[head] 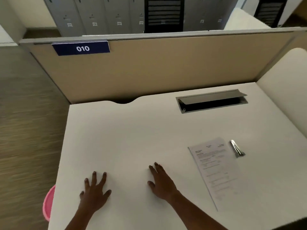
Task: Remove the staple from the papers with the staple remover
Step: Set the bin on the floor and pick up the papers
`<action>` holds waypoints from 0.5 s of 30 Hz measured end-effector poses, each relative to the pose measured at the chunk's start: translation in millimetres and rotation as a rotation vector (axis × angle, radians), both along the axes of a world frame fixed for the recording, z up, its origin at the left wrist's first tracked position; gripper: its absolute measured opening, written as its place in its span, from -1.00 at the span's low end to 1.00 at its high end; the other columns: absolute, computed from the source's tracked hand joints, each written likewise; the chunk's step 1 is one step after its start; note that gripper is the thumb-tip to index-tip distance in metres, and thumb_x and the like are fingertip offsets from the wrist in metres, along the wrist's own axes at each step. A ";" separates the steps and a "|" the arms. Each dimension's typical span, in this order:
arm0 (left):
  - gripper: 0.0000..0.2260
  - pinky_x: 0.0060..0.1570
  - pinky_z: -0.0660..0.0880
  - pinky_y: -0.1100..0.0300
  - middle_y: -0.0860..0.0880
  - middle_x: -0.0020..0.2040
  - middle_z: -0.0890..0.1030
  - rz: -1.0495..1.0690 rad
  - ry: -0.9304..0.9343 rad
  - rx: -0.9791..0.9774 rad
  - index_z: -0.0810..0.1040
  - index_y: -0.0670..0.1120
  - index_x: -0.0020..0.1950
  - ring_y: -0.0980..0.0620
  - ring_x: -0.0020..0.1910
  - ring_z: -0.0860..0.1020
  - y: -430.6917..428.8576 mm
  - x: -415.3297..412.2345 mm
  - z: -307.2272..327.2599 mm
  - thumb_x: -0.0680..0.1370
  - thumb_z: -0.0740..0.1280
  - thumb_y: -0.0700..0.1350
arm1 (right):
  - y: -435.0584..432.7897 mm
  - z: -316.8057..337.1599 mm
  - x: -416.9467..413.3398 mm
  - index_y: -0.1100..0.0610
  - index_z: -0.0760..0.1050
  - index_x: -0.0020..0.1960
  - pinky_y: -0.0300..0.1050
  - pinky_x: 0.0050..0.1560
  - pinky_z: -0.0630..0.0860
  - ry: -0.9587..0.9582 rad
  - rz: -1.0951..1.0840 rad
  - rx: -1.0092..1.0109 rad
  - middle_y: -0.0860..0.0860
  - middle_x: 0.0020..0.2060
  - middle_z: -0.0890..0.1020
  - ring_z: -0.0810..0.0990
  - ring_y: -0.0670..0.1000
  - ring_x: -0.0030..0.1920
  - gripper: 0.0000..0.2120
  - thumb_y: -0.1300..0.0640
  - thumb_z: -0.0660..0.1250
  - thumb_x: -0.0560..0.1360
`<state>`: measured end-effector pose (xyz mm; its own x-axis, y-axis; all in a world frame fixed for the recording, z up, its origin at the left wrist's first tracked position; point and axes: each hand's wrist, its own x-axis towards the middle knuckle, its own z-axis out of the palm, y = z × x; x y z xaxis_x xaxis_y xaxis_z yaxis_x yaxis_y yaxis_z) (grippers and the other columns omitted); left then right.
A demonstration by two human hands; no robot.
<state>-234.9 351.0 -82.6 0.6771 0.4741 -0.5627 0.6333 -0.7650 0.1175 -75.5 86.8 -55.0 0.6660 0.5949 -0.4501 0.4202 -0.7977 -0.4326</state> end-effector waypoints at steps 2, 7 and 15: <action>-0.25 0.37 0.42 -0.21 -0.05 0.67 -0.04 0.048 -0.042 0.017 -0.05 0.18 0.66 -0.24 0.61 0.06 0.3 1.1 0.5 0.58 0.28 0.24 | -15.5 6.4 0.9 0.02 0.09 0.60 -0.11 0.53 0.12 0.003 -0.078 0.100 0.00 0.61 0.07 0.02 -0.01 0.60 -0.42 -0.06 0.16 0.63; -0.34 0.17 0.52 -0.18 -0.17 0.45 0.42 0.202 -0.321 -0.053 0.26 0.01 0.60 -0.30 0.33 0.48 -41.0 38.6 26.4 0.55 0.42 0.02 | -90.1 29.0 18.1 0.05 0.32 0.50 -0.27 0.45 0.19 -0.090 -0.172 0.211 -0.01 0.48 0.36 0.29 -0.03 0.49 -0.52 -0.06 0.19 0.61; -0.48 0.14 0.52 -0.08 -0.12 0.24 0.56 0.237 -0.656 -0.140 0.41 -0.01 0.48 -0.17 0.23 0.56 -161.0 144.7 80.4 0.55 0.46 -0.03 | -220.3 34.9 106.3 0.12 0.52 0.31 -0.21 0.27 0.40 -0.240 -0.395 0.309 0.03 0.20 0.60 0.54 0.06 0.24 -0.64 0.02 0.34 0.56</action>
